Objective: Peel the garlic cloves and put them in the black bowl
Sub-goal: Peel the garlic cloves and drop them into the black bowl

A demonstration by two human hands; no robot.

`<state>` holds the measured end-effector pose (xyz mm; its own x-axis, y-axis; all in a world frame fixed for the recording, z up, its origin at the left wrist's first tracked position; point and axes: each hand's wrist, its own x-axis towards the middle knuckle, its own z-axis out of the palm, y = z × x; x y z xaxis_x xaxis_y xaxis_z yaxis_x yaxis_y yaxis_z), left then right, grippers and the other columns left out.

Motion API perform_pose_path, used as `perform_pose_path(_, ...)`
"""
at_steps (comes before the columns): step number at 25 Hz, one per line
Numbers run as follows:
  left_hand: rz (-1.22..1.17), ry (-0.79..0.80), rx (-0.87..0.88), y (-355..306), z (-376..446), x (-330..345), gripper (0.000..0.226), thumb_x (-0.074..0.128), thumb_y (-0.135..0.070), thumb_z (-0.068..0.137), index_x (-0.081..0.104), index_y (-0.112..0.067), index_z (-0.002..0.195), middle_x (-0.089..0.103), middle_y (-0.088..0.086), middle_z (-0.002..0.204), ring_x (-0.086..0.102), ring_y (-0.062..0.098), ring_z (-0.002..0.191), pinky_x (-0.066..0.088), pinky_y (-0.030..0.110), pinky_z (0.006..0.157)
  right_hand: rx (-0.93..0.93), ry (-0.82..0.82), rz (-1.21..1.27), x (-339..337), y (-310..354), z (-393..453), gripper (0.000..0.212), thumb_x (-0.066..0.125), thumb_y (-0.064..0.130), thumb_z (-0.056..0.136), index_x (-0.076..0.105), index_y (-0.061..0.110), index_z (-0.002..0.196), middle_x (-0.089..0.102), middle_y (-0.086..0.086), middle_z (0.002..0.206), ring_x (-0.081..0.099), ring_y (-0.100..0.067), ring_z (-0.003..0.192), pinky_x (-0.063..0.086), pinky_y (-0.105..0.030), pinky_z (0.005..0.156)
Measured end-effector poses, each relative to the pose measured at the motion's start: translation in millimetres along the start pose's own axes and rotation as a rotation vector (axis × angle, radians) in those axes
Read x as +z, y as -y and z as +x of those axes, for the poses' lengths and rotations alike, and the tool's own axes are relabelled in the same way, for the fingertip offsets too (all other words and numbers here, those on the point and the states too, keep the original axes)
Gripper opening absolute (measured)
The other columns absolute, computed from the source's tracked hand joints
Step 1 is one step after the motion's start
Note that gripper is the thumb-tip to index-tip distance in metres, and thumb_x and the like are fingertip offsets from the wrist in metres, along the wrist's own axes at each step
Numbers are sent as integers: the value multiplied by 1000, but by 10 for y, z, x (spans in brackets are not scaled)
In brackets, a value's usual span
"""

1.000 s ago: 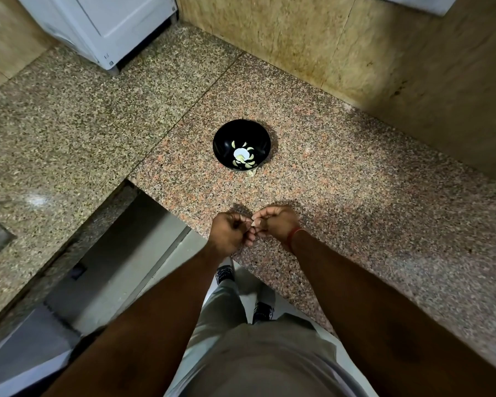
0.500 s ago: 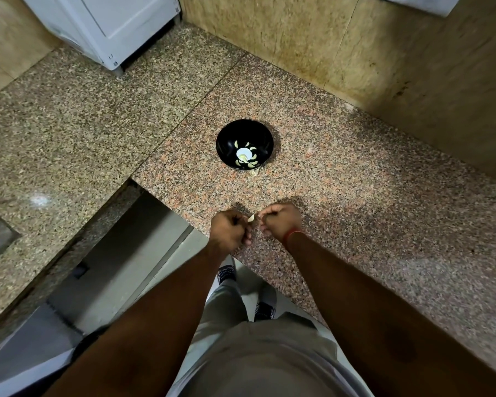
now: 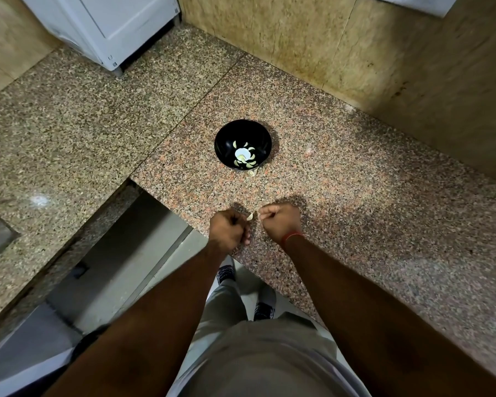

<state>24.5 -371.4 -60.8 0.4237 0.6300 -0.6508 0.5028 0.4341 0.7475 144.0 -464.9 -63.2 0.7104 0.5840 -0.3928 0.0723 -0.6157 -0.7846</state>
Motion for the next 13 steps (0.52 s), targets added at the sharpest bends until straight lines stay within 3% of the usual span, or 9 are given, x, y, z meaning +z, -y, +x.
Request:
perform_pose_path(8,-28,5,-2,-10,-49,28,18,55,0,102,62,16,97,63,19,65,56,23,42,51,34,41,61,-14,97,-41,-3,-74,21,75,-4,76,78,16,81,77,3,80,74,-15,78,64,-30,76)
perform_pose_path(13,-16,61,26,-67,-143,27,14,54,2,102,63,14,104,64,25,75,58,25,48,54,34,42,263,77,373,-3,135,-147,15,79,-3,82,75,7,92,77,-10,85,74,-23,75,65,-40,72)
